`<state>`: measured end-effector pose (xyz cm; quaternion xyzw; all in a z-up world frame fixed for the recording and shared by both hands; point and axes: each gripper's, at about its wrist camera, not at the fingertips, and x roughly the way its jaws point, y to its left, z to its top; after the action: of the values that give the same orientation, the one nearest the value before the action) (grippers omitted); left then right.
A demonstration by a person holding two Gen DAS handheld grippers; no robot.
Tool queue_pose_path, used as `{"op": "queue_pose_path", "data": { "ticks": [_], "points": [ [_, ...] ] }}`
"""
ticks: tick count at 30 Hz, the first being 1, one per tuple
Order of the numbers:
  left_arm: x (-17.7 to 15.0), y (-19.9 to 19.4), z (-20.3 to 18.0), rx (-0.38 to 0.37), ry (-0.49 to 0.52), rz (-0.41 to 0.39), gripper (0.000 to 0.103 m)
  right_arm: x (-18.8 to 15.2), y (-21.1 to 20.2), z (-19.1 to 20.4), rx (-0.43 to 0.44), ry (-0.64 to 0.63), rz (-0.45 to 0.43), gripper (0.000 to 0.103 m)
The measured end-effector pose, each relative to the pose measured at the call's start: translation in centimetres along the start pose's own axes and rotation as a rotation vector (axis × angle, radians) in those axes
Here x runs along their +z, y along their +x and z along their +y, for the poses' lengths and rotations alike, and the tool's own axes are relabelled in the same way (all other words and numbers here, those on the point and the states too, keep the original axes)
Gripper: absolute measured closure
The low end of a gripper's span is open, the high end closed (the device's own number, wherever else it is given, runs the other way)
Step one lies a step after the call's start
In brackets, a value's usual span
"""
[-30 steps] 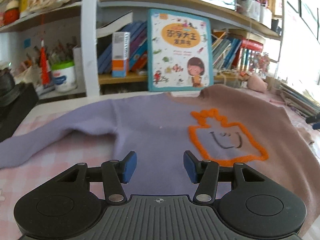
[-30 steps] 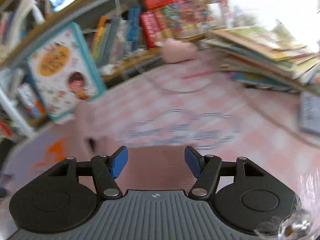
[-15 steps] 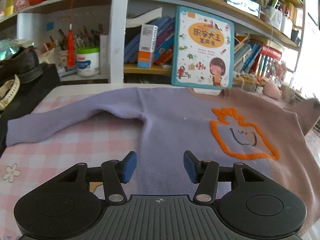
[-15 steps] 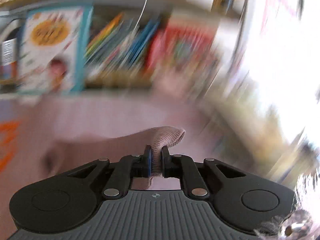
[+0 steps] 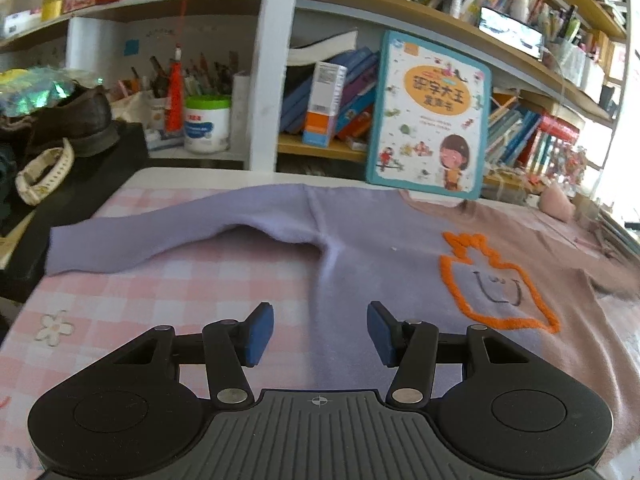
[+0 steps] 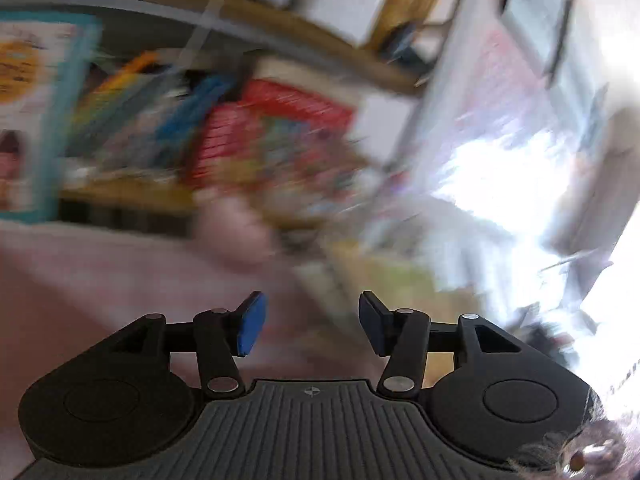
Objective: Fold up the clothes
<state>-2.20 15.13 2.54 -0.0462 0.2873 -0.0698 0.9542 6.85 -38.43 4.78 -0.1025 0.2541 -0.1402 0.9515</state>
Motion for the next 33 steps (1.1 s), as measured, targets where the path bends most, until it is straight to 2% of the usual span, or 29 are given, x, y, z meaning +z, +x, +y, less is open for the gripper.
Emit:
{"op": "queue_pose_path", "data": {
  "ticks": [3,5,7,9,14,17,19,23,25,26,27,30,32,33],
  "points": [
    [0.2,-0.1,0.9,0.105,0.023,-0.018,0.05,-2.0,-2.9,2.6,0.242,-0.006,0.051,0.054],
    [0.4,-0.1,2.0,0.172,0.0,-0.029,0.051,-3.5,-5.2,4.5,0.392,-0.025,0.085,0.053],
    [0.4,0.0,3.6,0.152,-0.078,-0.022,0.05,-4.6,-6.9,6.1,0.501,-0.033,0.123,0.053],
    [0.3,0.6,5.4,0.08,-0.191,-0.014,0.05,-5.6,-8.2,7.5,0.579,-0.034,0.159,0.053],
    [0.6,3.7,9.3,-0.031,-0.486,0.02,0.052,-7.2,-10.3,8.6,0.652,0.035,0.201,0.054],
    [0.6,6.1,10.9,-0.167,-0.654,0.009,0.049,-8.0,-11.5,8.9,0.644,0.058,0.218,0.055],
    [0.7,7.7,11.6,-0.211,-0.757,-0.013,0.048,-8.7,-11.8,9.1,0.628,0.057,0.239,0.056],
    [0.7,10.7,12.6,-0.179,-0.884,-0.026,0.051,-10.1,-12.7,9.4,0.595,0.026,0.24,0.061],
    [0.9,11.1,12.8,-0.107,-0.845,-0.042,0.087,-10.4,-13.2,9.6,0.589,0.008,0.23,0.066],
    [1.0,11.3,12.8,-0.071,-0.825,-0.05,0.099,-10.4,-13.3,9.6,0.598,0.003,0.23,0.07],
    [1.2,11.2,12.8,-0.031,-0.798,-0.063,0.099,-10.4,-13.3,9.6,0.608,0.001,0.231,0.076],
    [1.7,8.9,11.4,0.134,-0.626,-0.142,0.099,-10.4,-13.1,9.5,0.627,-0.003,0.231,0.08],
    [2.0,8.4,11.0,0.172,-0.553,-0.078,0.094,-10.4,-13.1,9.6,0.632,-0.009,0.227,0.08],
    [2.1,8.5,11.2,0.156,-0.54,-0.01,0.086,-10.3,-13.0,9.6,0.635,-0.011,0.228,0.08]
  ]
}}
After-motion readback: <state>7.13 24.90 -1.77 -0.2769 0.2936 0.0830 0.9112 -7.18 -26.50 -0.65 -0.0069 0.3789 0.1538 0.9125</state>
